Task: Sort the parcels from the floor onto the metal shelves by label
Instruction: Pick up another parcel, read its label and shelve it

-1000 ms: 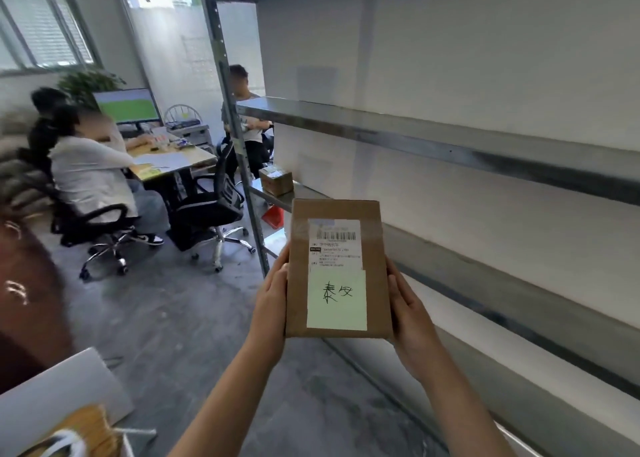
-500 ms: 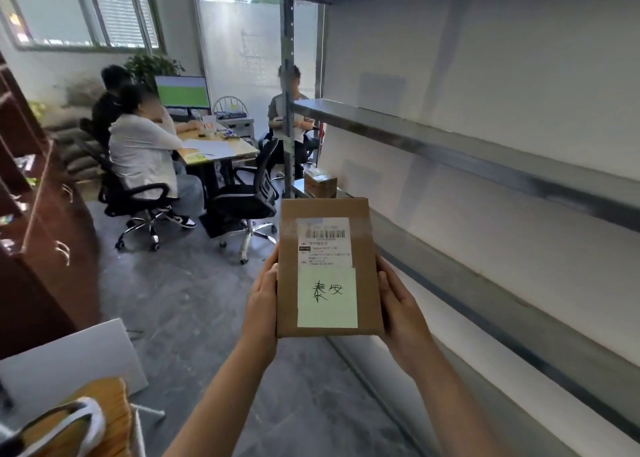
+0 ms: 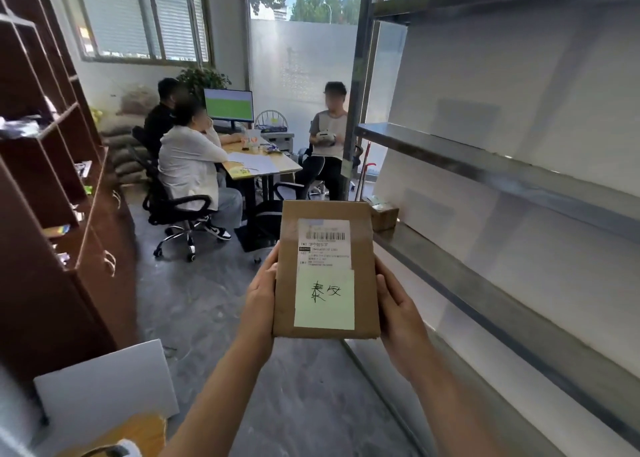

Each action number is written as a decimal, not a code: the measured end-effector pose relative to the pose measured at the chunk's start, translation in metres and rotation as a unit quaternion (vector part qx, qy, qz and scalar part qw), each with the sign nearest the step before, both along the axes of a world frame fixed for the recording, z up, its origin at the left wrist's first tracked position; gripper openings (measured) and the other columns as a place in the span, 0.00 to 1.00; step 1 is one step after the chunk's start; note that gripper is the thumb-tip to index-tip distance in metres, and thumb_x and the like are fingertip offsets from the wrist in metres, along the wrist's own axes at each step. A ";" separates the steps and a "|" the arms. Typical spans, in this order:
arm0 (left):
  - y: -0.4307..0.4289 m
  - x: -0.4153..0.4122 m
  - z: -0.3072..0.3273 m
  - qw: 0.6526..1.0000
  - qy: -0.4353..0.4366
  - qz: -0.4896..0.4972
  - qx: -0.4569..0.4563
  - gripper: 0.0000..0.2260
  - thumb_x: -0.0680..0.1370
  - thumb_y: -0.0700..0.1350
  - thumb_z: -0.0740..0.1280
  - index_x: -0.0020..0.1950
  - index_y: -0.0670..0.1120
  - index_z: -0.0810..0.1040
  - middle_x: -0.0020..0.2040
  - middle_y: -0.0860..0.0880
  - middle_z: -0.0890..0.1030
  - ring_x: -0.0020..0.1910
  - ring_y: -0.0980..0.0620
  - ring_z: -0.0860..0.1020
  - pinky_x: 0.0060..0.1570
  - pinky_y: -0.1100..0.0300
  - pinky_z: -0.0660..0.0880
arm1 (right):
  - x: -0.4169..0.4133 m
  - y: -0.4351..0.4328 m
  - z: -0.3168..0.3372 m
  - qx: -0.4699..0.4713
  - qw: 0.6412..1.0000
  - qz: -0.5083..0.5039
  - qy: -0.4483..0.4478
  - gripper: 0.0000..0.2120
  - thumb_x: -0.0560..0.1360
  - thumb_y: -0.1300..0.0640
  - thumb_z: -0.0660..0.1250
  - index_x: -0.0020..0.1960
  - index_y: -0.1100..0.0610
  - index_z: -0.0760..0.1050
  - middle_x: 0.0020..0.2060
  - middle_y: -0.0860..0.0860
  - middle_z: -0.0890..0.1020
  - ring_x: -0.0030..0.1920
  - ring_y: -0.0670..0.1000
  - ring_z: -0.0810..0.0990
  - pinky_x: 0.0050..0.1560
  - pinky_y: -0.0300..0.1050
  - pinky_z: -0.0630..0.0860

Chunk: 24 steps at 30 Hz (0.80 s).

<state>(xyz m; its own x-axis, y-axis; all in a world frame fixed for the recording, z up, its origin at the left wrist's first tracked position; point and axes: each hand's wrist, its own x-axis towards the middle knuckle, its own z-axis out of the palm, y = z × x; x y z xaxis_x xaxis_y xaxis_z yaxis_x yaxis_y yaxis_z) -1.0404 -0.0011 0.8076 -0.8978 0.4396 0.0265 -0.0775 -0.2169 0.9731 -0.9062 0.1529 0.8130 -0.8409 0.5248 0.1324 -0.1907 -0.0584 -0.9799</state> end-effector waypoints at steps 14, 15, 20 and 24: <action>-0.008 -0.114 -0.019 0.999 -0.009 0.012 -0.031 0.18 0.85 0.47 0.57 0.72 0.60 0.77 0.48 0.47 0.89 0.40 0.52 0.85 0.39 0.56 0.80 | -0.122 -0.004 -0.031 -0.060 0.998 0.003 0.007 0.23 0.75 0.42 0.65 0.70 0.42 0.75 0.63 0.49 0.84 0.65 0.53 0.82 0.70 0.62 0.72; -0.004 -0.123 -0.020 0.999 -0.015 0.015 -0.030 0.18 0.85 0.47 0.57 0.72 0.60 0.77 0.48 0.46 0.89 0.40 0.51 0.85 0.40 0.54 0.80 | -0.131 0.001 -0.034 -0.059 0.998 0.008 0.007 0.25 0.75 0.41 0.65 0.71 0.42 0.74 0.64 0.49 0.83 0.65 0.53 0.81 0.71 0.62 0.72; 0.021 -0.167 -0.024 0.998 -0.032 0.031 -0.031 0.17 0.85 0.49 0.57 0.71 0.61 0.78 0.46 0.45 0.89 0.41 0.48 0.84 0.44 0.51 0.81 | -0.182 0.029 -0.042 -0.062 0.998 0.021 0.007 0.32 0.70 0.33 0.71 0.72 0.41 0.73 0.68 0.49 0.80 0.69 0.54 0.78 0.72 0.63 0.69; 0.054 -0.207 -0.018 0.998 -0.038 0.042 -0.042 0.16 0.85 0.50 0.58 0.70 0.61 0.78 0.43 0.46 0.89 0.38 0.50 0.83 0.43 0.52 0.81 | -0.231 0.066 -0.048 -0.106 0.993 0.046 0.013 0.28 0.73 0.41 0.67 0.72 0.42 0.73 0.67 0.50 0.81 0.68 0.55 0.79 0.72 0.64 0.69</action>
